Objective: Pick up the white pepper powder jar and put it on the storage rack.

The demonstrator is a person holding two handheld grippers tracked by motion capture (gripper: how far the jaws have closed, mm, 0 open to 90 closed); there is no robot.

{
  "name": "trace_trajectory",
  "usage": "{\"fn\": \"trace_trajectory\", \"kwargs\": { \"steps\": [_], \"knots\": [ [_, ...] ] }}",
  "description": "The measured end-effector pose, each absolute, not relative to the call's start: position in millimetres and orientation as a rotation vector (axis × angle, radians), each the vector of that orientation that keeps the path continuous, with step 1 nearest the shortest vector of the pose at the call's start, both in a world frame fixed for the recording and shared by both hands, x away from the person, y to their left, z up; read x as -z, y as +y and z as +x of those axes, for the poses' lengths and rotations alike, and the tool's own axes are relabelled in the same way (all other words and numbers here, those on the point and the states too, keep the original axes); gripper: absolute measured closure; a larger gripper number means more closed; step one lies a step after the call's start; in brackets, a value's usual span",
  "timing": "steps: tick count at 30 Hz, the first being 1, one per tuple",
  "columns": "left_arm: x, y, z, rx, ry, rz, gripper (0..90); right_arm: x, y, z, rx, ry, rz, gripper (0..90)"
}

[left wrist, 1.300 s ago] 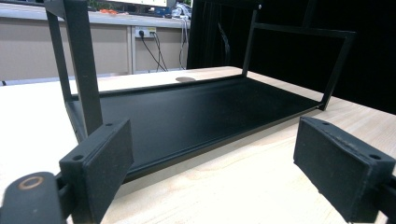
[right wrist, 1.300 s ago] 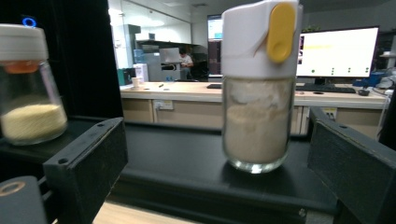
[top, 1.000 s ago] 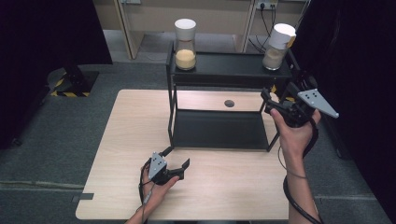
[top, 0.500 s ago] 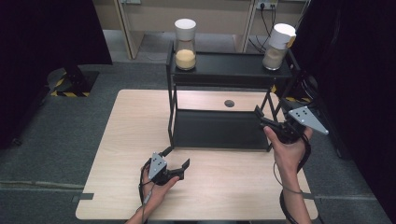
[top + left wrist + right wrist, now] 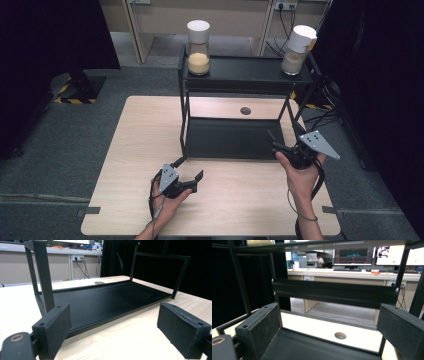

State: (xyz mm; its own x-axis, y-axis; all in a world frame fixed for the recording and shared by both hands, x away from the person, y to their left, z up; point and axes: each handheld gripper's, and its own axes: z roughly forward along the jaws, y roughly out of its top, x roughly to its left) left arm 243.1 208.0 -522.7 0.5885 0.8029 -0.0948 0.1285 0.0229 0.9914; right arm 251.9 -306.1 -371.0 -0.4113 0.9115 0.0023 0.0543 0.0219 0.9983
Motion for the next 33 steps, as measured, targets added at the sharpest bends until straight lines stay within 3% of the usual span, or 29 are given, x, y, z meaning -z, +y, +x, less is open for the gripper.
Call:
{"fn": "trace_trajectory", "kwargs": {
  "steps": [33],
  "knots": [
    [523, 209, 243, -0.626, 0.834, 1.479, 11.5, 421, -310, 236, -1.434, 1.626, 1.101, 5.1]
  ]
}}
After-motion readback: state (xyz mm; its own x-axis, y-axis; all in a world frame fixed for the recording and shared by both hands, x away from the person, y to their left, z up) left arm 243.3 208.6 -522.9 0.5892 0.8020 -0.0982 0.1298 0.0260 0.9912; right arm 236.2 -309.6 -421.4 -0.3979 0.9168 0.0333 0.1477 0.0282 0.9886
